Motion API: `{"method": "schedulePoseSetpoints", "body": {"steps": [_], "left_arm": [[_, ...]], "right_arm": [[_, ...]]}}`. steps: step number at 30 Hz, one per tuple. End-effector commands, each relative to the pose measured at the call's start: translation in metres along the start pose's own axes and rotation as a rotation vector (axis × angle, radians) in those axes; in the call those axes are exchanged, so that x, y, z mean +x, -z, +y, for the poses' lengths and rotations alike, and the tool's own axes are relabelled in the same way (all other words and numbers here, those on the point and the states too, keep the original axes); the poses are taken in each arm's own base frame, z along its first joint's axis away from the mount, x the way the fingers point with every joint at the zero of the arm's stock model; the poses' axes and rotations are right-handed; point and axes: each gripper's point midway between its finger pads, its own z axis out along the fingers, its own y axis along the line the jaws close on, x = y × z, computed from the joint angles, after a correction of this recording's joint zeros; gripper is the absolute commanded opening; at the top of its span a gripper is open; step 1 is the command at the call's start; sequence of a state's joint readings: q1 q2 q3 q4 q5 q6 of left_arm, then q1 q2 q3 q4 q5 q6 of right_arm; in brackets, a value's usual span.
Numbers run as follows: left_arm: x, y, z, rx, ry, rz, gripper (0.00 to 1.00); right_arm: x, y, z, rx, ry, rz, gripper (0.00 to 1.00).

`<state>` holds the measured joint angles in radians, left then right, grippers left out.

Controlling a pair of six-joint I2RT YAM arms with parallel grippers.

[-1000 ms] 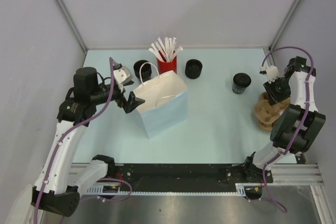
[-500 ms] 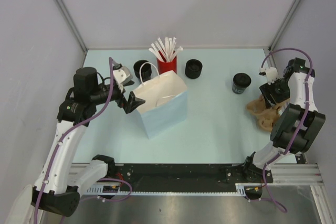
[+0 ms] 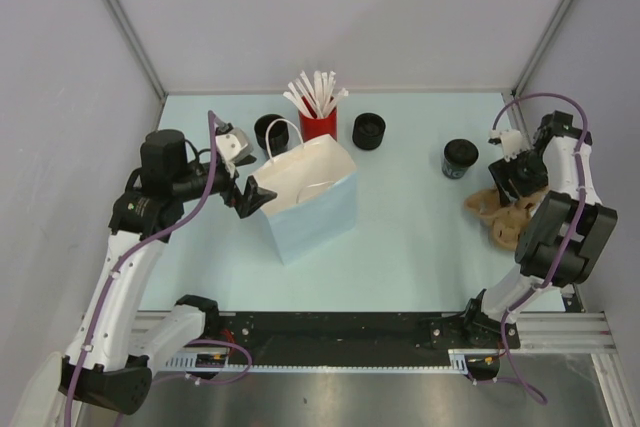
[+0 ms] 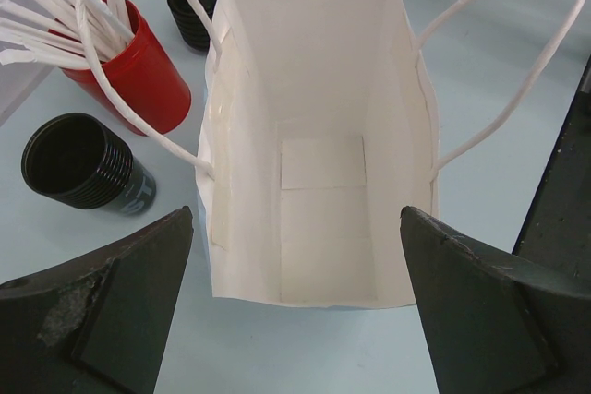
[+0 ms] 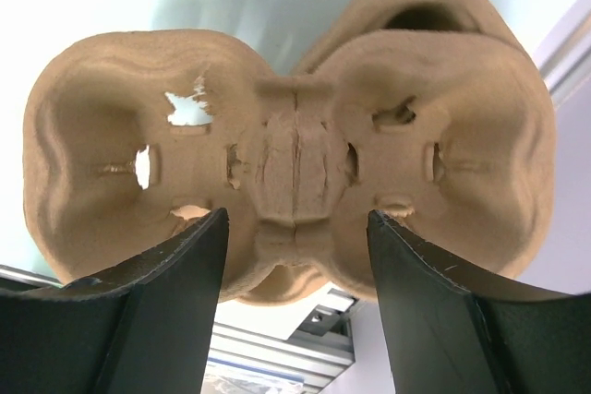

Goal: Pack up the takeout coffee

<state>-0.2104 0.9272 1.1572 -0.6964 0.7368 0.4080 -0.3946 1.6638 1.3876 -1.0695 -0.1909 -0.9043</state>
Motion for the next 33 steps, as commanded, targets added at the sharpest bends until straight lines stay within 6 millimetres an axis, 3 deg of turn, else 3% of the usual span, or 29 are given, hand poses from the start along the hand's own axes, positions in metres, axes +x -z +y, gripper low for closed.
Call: {"method": "schedulePoseSetpoints", "body": {"steps": [1, 14, 20, 22, 26, 33], "left_arm": [[-0.009, 0.004, -0.002, 0.0, -0.014, -0.037, 0.99], [-0.008, 0.004, -0.002, -0.001, -0.022, -0.038, 1.0], [-0.008, 0.004, -0.002, 0.0, -0.021, -0.039, 0.99], [-0.008, 0.004, -0.003, -0.001, -0.022, -0.04, 0.99], [-0.007, 0.004, -0.003, 0.0, -0.019, -0.038, 0.99], [-0.009, 0.005, -0.003, 0.0, -0.021, -0.04, 0.99]], "right_arm": [[-0.007, -0.01, 0.004, -0.001, -0.005, 0.009, 0.67], [0.003, -0.026, 0.008, -0.029, -0.022, 0.077, 0.59], [0.006, -0.032, 0.011, -0.039, -0.014, 0.104, 0.5], [0.006, -0.032, 0.011, -0.033, -0.007, 0.112, 0.4], [0.001, -0.022, 0.009, 0.003, 0.007, 0.09, 0.29], [-0.014, 0.016, 0.0, 0.128, 0.045, -0.005, 0.29]]}}
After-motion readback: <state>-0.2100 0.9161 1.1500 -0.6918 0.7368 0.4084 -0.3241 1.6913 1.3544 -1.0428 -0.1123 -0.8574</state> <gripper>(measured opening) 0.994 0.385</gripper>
